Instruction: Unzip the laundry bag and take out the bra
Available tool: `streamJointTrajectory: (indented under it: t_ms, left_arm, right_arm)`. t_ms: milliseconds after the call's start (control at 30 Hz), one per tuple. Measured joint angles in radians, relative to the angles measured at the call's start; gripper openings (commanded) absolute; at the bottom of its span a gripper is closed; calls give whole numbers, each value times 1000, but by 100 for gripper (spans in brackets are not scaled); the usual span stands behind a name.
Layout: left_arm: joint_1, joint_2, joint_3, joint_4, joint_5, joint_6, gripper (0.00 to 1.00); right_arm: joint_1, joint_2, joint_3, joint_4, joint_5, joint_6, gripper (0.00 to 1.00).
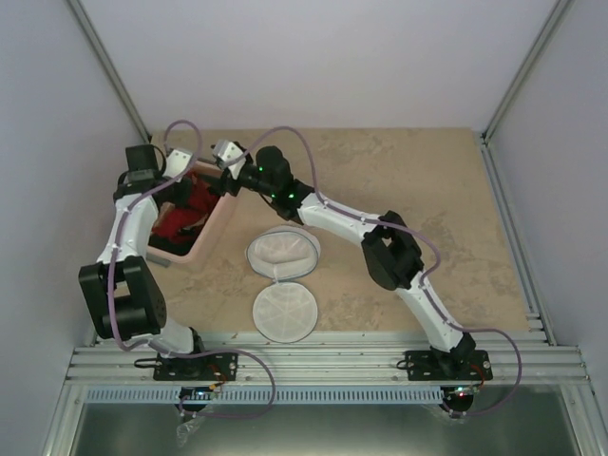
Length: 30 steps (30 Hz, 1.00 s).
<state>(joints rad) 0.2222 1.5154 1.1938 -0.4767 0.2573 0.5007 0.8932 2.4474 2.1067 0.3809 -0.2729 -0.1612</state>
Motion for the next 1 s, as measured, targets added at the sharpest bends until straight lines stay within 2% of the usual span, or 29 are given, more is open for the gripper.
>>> streamJointTrajectory:
  t_ms: [267, 300, 400, 467, 533, 600, 800, 1000]
  left_arm:
    - [-104, 81, 13, 11, -85, 0, 0]
    - [-117, 97, 15, 9, -88, 0, 4]
    - [-141, 117, 15, -4, -83, 10, 53]
    - [-151, 122, 17, -14, -74, 11, 75]
    - [-152, 124, 30, -28, -73, -6, 89]
    - [-152, 122, 60, -39, -82, -34, 98]
    - [-150, 54, 167, -92, -77, -110, 99]
    - [-150, -64, 174, -146, -14, -109, 99]
  right_arm:
    - [0, -266, -264, 20, 51, -30, 82]
    - [0, -311, -317, 26, 61, -34, 83]
    - [-4, -410, -412, 2, 80, -37, 83]
    - [-11, -486, -447, -59, 83, -31, 83]
    - [-23, -547, -455, -129, 81, -24, 83]
    - [-41, -623, -467, -219, 63, -20, 82]
    - [-90, -864, -605, -479, -19, 6, 79]
    - [-103, -998, -818, -596, -68, 63, 78]
